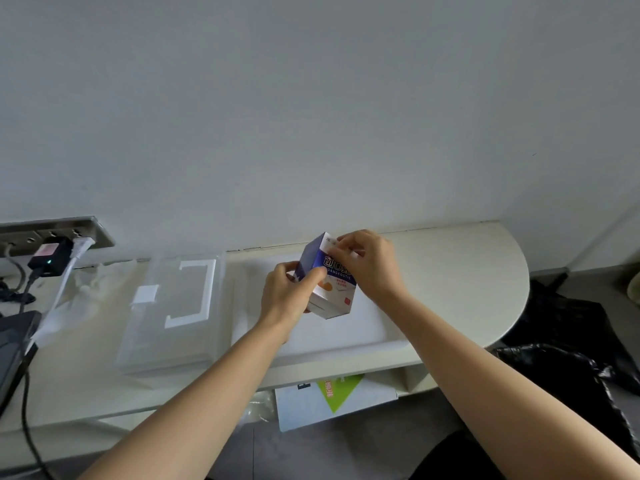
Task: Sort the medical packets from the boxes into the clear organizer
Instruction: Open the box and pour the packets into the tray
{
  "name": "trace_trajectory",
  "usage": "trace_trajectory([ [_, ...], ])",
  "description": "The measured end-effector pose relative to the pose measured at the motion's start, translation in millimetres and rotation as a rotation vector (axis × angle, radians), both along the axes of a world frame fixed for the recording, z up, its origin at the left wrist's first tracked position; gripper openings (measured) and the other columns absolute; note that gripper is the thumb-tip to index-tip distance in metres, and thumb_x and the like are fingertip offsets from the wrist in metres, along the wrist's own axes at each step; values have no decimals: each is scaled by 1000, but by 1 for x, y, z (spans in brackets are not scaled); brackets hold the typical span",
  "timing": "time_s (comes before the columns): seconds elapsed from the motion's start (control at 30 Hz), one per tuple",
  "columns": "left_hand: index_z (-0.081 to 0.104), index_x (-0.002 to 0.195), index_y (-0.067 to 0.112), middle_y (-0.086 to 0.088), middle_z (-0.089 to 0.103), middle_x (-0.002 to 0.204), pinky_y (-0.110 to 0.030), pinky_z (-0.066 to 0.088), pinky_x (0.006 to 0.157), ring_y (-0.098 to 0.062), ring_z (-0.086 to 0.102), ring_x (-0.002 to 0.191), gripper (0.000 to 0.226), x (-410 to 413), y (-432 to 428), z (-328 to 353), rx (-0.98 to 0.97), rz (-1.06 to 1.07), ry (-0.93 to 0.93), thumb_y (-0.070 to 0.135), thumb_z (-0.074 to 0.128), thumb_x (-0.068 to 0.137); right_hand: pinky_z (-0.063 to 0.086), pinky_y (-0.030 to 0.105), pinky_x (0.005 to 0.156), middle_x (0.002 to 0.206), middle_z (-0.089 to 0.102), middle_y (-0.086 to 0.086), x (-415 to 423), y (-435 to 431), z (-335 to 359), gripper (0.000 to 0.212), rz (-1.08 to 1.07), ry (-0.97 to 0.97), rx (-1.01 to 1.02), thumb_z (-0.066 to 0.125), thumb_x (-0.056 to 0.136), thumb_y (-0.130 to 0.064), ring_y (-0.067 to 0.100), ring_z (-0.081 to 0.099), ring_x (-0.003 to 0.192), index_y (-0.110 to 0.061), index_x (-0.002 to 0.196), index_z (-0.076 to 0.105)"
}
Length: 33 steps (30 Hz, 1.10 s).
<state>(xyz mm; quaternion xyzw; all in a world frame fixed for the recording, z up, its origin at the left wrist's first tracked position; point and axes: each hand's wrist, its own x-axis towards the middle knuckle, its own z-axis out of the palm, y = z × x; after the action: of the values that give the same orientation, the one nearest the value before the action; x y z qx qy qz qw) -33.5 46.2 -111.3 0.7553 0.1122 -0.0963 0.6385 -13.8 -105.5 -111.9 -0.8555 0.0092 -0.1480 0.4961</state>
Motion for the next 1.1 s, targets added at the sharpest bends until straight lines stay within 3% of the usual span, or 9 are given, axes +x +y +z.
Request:
trace_trajectory([
  [0.17,58,105,20,0,67,92,-36,58,67,-19,68,84,56,2,3,-7,37,2,6,44,68,55,48,29,74,95,62,3,2,-3,-7,12,70,55,-137,56,94,-20,17,57,82,-14,83,59],
  [0.33,58,104,23,-4,69,90,-40,59,69,-21,69,84,51,3,5,-8,7,-64,8,42,67,58,47,16,65,91,65,4,3,-16,-2,20,-87,156,308,48,99,-26,18,61,80,-8,95,56],
  [0.4,58,99,23,-6,68,90,-43,59,70,-22,69,84,45,3,3,-7,-24,-48,15,41,67,58,50,23,75,100,65,4,-1,-17,-1,28,-35,165,369,49,98,-36,17,63,91,-8,101,55],
  [0.5,59,96,23,-7,71,86,-41,59,69,-23,69,82,42,5,1,-7,-51,-28,29,40,66,59,50,14,73,112,60,-4,-6,-19,-5,44,71,206,279,68,85,-39,10,61,99,-12,114,52],
  [0.7,59,108,17,-6,71,86,-37,60,66,-18,69,76,51,5,2,-8,-79,-60,45,38,65,62,48,16,65,90,68,-5,-5,-28,-10,2,22,101,189,63,90,-17,11,66,80,-15,90,62],
  [0.83,61,117,15,-1,66,81,-38,59,76,-16,69,78,34,8,5,-10,-79,-126,27,25,64,84,56,40,81,82,67,3,-6,-31,-9,15,84,199,347,61,93,-22,13,63,76,-8,88,63],
  [0.9,60,119,19,1,65,79,-28,52,76,-14,70,75,37,8,6,-11,-19,-173,-14,28,61,83,55,47,79,78,67,5,-7,-33,-9,16,77,187,363,62,92,-21,16,63,74,-8,83,62],
  [1.0,52,128,25,3,69,95,-27,50,75,-13,70,80,60,5,2,-11,104,-224,-59,41,54,70,54,44,71,75,68,3,-8,-32,-8,18,8,112,286,61,92,-23,14,63,70,-11,79,61],
  [1.1,44,133,24,7,65,108,-28,54,80,-9,64,96,76,1,-9,-16,227,-254,-125,53,71,68,50,28,65,73,66,-6,-9,-26,-5,17,-39,49,185,60,92,-25,4,60,67,-18,77,60],
])
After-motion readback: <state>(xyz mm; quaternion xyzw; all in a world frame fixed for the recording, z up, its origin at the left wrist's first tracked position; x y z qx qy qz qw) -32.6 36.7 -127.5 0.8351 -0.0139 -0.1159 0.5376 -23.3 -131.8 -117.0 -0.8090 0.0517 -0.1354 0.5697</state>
